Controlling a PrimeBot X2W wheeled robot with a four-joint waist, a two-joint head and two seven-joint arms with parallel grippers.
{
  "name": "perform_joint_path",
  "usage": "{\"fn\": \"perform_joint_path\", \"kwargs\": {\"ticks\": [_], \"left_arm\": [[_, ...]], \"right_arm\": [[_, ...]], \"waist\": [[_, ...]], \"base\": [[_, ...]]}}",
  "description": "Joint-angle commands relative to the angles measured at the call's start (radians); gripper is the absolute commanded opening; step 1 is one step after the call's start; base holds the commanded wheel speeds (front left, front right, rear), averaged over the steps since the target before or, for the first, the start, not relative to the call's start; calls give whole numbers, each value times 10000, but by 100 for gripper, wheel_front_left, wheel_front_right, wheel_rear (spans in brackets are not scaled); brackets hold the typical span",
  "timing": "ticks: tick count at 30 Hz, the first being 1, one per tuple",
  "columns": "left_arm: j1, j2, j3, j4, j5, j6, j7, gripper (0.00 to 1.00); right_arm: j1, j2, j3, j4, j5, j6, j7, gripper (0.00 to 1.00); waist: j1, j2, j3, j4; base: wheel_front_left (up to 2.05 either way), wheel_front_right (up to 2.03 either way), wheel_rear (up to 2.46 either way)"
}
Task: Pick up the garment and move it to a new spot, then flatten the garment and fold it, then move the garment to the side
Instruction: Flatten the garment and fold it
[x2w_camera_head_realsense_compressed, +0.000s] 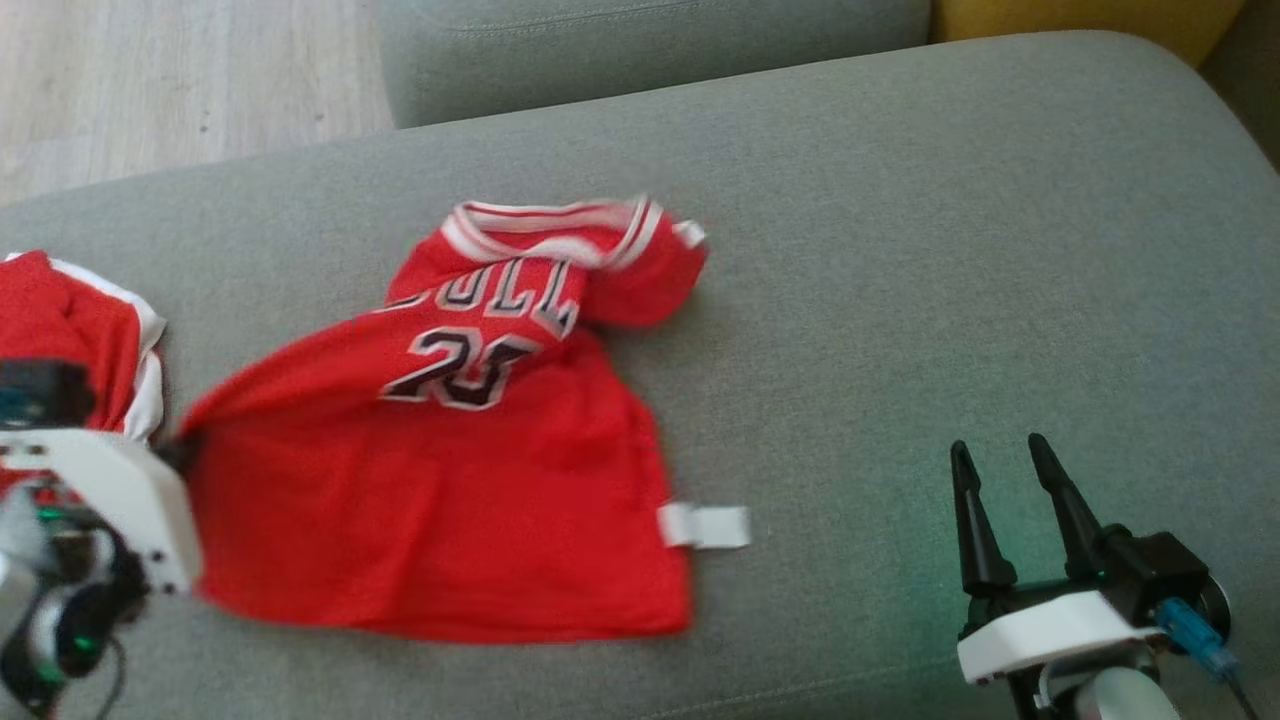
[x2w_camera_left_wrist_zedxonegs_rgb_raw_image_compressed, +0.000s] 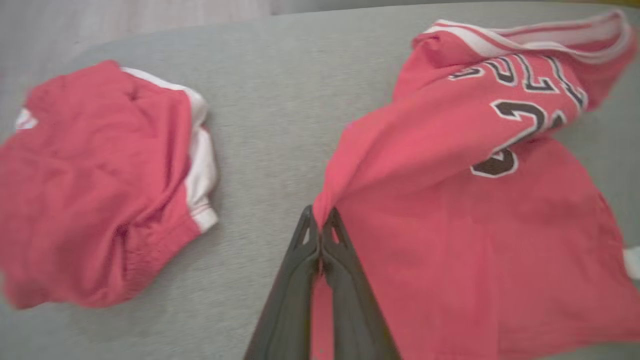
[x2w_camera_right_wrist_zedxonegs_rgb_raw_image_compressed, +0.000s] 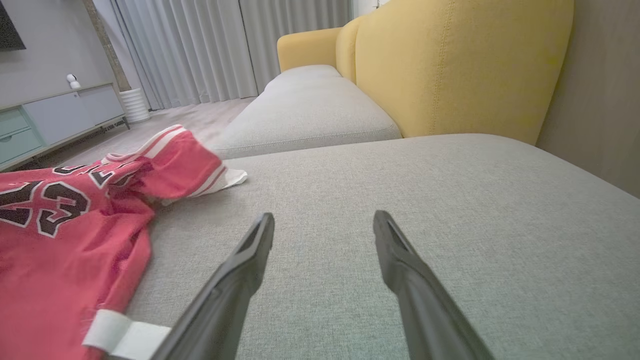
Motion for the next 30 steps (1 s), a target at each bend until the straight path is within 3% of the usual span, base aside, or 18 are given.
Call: {"fn": "perform_joint_path", "kwargs": {"ticks": [1,5,7,8,9,10,11,16,21,25,27,30], "left_arm": [[-699,530,672,-108,85,92,-8,0],[-1154,750,553,842,868,547,-136,0],[-1419,520,511,1344,1134,721,-417,0],[-1531,372,488,1547,1224,740,-600,24],[-1630,283,430,1742,1381,750,-791,70],[-1710,204,386,1922,1514,769,-968,93],[-1765,109,385,2092,1575,807,-1125,100],[-1776,-90,382,2479,1908,1192,-1745,100],[-1336,-419,508,1469,1937,1836,-2264,100],[-769,-1095,-64,-307,1987,2012,-2293,100],[-398,-1738,-914,-1366,2131,2033,-2008,100],[-155,-2428,-1844,-1795,2294,1952,-1700,100]], "right_arm": [[-312,-54,248,-262,78,-7,-111,100],[-373,-54,305,-234,80,-7,-111,100],[-380,-54,305,-241,80,-7,-111,100],[-375,-54,303,-233,66,-7,-111,100],[-363,-54,285,-215,57,-7,-111,100],[-348,-54,270,-204,45,-7,-111,100],[-330,-54,241,-199,35,-7,-111,100],[-211,-54,101,-207,-34,-7,-111,100],[-7,-54,-119,-248,-172,-7,-111,100],[68,-54,-146,-287,-279,-7,-111,100],[22,-54,-68,-309,-305,-7,-111,100],[-66,-54,45,-306,-310,-7,-111,100]], "waist": [[0,0,2,-27],[0,0,17,-192],[0,0,42,-271],[0,0,44,-313],[0,0,41,-352],[0,0,34,-381],[0,0,21,-406],[0,0,-74,-423],[0,0,-240,-203],[0,0,-268,107],[0,0,-234,311],[0,0,-166,472]], "base": [[0,0,0],[0,0,0],[0,0,0],[0,0,0],[0,0,0],[0,0,0],[0,0,0],[0,0,0],[0,0,0],[0,0,0],[0,0,0],[0,0,0]]}}
